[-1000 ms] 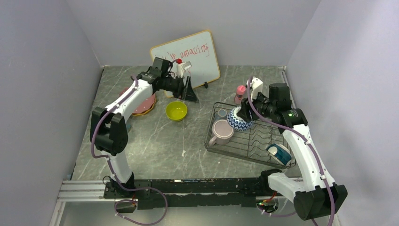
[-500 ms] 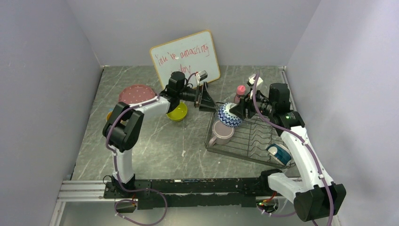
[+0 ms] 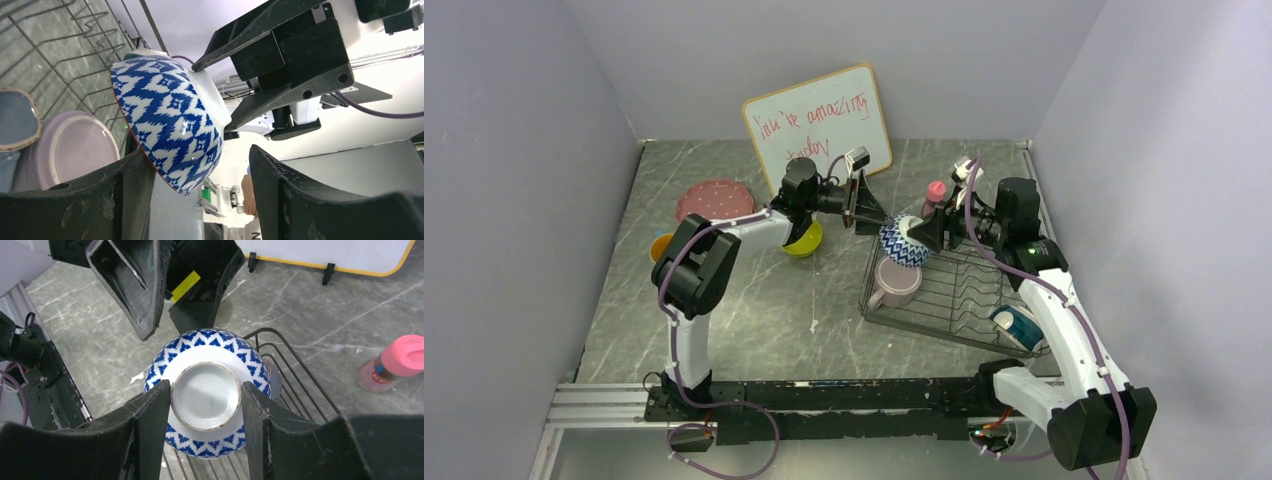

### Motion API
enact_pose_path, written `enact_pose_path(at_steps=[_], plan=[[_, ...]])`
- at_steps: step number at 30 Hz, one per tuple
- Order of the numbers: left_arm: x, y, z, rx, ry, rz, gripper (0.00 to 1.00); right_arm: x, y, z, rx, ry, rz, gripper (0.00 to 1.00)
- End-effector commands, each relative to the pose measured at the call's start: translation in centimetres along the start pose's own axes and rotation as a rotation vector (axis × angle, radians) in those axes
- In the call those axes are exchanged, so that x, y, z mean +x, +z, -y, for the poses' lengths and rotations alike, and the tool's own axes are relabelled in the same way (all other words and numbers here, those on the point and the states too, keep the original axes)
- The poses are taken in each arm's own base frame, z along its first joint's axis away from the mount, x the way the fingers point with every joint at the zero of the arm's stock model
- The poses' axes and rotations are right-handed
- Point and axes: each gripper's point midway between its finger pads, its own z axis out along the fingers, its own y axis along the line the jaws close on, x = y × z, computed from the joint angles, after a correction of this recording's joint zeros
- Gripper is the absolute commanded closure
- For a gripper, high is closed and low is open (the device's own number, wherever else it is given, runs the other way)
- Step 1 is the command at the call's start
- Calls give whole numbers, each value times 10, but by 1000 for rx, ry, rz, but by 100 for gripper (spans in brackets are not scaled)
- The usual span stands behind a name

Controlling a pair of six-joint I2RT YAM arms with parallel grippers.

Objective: Unload the mixed dishes from the dish rack
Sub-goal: Place the bowl at the center of the board.

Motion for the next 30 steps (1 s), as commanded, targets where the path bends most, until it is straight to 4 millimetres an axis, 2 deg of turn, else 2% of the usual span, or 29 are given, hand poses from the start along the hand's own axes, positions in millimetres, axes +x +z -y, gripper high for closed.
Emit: enact_pose_path(at_steps=[1, 9, 15, 21, 26, 27, 30], plan=[[13, 10, 10, 44, -20, -58, 30, -27, 3, -6, -55, -78, 110, 100], [16, 11, 19, 57, -25, -69, 43, -12, 7, -7, -82, -102, 101, 100], [17, 9, 22, 58, -25, -63, 74, -1, 6, -8, -98, -120, 93, 100], [19, 8, 28, 53, -9, -67, 96, 6, 5, -10, -114, -139, 83, 100], [20, 6, 36, 52, 20, -74, 97, 8, 1, -10, -110, -163, 75, 99], [21, 6, 39, 55, 36, -78, 97, 9, 1, -11, -112, -168, 71, 93], [21, 3, 48, 61, 90, -90, 97, 9, -3, -13, -114, -186, 59, 62]])
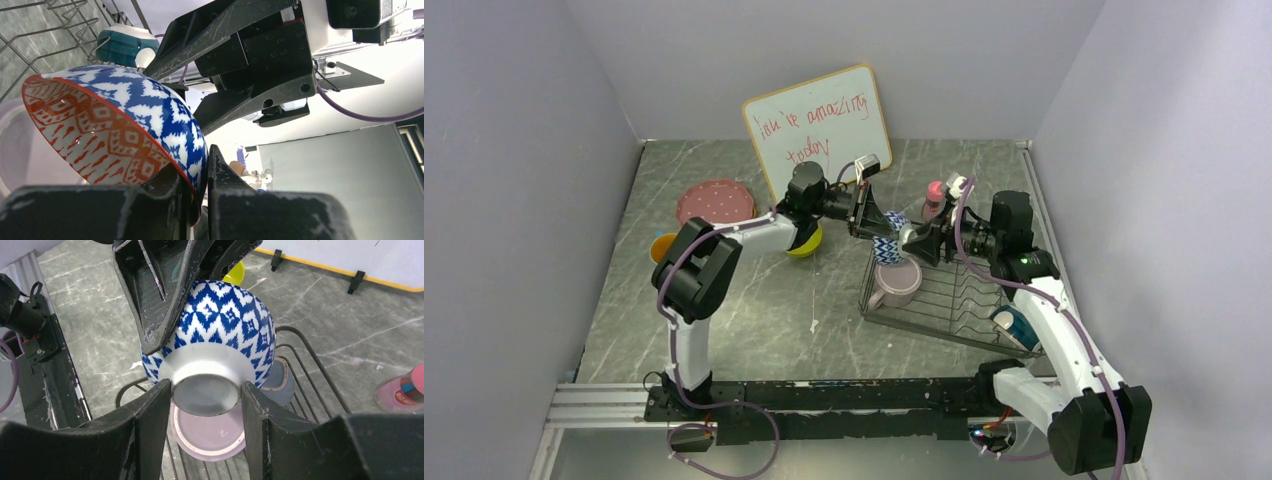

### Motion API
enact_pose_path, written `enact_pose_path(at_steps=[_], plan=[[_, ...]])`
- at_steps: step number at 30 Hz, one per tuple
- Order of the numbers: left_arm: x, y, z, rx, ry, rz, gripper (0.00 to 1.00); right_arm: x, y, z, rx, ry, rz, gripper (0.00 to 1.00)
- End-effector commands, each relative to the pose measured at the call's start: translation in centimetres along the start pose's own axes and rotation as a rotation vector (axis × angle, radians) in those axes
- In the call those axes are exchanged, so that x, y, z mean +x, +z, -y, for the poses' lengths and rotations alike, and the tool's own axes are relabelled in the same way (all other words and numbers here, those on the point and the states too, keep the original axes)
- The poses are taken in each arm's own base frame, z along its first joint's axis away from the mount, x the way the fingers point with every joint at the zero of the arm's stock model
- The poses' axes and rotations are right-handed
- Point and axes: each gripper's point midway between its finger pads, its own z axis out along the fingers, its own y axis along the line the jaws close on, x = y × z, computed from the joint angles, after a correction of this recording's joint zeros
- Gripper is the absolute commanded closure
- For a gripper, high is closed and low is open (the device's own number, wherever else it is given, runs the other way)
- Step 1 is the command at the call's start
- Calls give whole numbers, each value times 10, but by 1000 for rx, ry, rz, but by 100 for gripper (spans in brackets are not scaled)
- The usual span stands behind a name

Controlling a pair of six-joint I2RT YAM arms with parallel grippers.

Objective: Unload the mixed dishes from the dish rack
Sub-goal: Place the bowl at the center of the board.

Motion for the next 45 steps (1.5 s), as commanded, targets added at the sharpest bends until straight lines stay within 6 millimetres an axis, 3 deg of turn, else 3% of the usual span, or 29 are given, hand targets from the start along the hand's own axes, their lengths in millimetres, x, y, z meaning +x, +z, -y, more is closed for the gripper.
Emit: enact_pose_path(at_steps=[1, 4, 6, 11, 15, 21, 27, 31, 45], plan=[[2, -9, 41, 25, 175, -22, 97, -22, -11, -6, -8, -120, 39, 50], [1, -13, 48, -6, 236, -28, 98, -22, -16, -9, -2, -141, 30, 26], [2, -18, 51, -45, 262, -21, 97, -23, -20, -12, 1, -164, 29, 18], [2, -31, 64, -161, 423, 6, 97, -33, -33, -12, 41, -223, 59, 15], [-6, -50, 59, -389, 581, 47, 97, -33, -41, 1, 114, -231, 56, 15], [-39, -109, 31, -858, 825, 138, 97, -30, -48, 16, 196, -232, 42, 14], [-62, -166, 1, -1226, 945, 82, 98, -29, -53, 20, 230, -261, 34, 14], [-71, -192, -24, -1393, 982, 8, 97, -29, -54, 20, 233, -266, 30, 14], [-62, -217, -112, -1576, 912, -276, 95, -27, -55, 19, 236, -277, 24, 14]])
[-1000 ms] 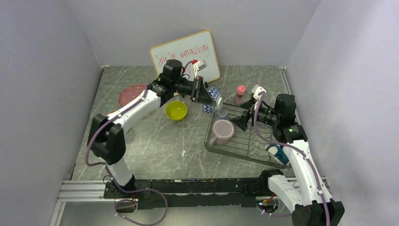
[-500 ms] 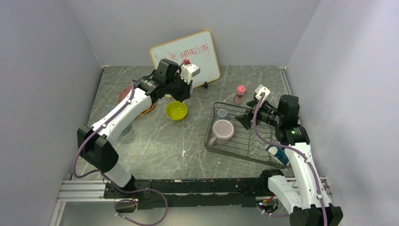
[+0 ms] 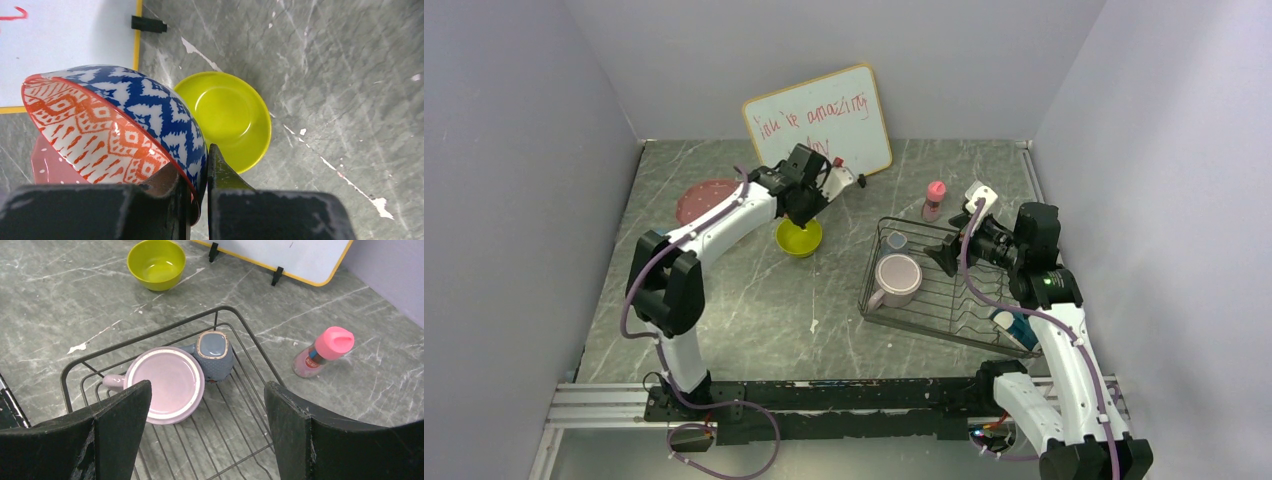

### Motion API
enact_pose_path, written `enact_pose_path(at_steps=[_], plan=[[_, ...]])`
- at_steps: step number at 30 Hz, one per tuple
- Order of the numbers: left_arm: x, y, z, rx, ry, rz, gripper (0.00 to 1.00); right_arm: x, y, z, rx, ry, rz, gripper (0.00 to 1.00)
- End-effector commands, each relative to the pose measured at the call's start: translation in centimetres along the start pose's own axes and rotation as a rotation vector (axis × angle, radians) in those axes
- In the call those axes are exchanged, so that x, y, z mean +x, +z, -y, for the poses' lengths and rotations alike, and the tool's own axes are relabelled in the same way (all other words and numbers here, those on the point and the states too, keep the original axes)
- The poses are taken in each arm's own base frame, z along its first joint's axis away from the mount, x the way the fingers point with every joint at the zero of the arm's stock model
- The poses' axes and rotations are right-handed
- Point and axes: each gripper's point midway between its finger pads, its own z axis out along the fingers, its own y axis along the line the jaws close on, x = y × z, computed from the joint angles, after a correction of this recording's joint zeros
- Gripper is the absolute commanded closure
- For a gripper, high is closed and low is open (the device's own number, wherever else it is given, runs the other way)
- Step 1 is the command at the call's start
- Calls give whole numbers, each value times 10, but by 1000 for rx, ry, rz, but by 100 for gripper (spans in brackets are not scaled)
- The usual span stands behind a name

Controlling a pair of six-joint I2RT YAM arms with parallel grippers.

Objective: Unload the mixed dishes from the dish rack
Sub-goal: Place the bowl at the center of the board.

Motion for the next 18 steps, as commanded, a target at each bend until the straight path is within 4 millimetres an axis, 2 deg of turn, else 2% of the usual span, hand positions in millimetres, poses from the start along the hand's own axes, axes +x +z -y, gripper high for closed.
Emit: enact_pose_path(at_steps=[1, 9, 18], plan=[[-1, 6, -6, -62, 78, -21, 95, -18, -7, 5, 27, -62, 40, 14], [25, 27, 17, -23, 114, -150, 94, -16, -6, 6, 31, -57, 30, 14], [43, 37, 27, -4, 118, -231, 92, -15, -6, 6, 31, -57, 28, 14]])
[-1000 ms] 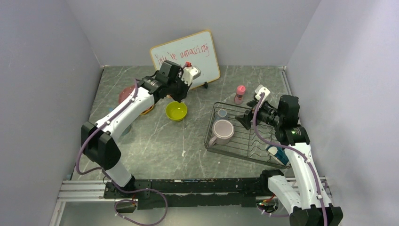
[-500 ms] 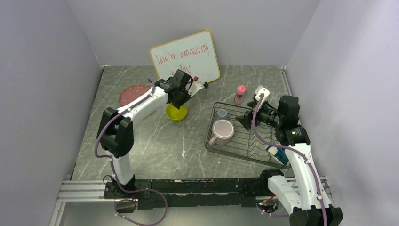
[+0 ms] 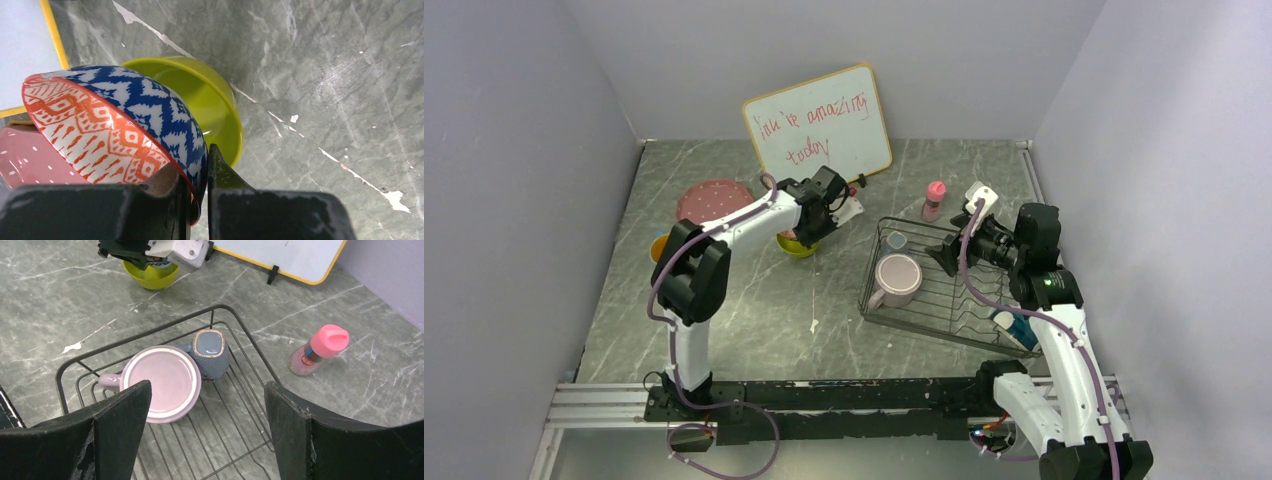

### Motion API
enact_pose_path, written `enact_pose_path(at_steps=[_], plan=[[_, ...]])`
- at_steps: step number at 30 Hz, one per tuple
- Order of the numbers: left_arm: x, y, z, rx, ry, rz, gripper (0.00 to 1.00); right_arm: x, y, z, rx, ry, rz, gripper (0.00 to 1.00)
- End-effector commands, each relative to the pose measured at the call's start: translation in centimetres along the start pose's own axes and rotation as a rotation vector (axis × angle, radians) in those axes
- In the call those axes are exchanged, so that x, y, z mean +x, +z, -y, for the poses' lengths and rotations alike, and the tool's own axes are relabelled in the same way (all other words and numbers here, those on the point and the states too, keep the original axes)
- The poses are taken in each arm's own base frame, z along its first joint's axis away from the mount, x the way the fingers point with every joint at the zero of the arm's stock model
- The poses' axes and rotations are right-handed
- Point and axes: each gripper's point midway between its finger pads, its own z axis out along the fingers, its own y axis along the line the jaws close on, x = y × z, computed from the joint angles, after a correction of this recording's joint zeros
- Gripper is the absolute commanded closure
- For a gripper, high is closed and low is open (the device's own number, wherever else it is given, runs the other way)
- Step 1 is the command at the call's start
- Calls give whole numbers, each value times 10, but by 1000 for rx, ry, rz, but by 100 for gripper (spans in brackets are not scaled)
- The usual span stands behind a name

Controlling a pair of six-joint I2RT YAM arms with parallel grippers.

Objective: Unload the mixed dishes from the dish rack
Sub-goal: Place the bowl at the center of the board.

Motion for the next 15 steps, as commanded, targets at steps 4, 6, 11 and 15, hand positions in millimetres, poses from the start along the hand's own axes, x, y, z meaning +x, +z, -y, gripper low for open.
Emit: enact_pose_path(at_steps=[4, 6, 11, 15], plan=[[0, -1, -2, -20, 7, -16, 89, -15, -4, 4, 18, -49, 32, 14], [2, 1, 1, -11, 7, -26, 87, -15, -4, 4, 18, -49, 31, 14], [6, 5, 4, 0, 9, -42, 81, -15, -4, 4, 18, -49, 31, 13], [7, 7, 5, 4, 6, -50, 79, -14, -4, 5, 20, -50, 31, 13]])
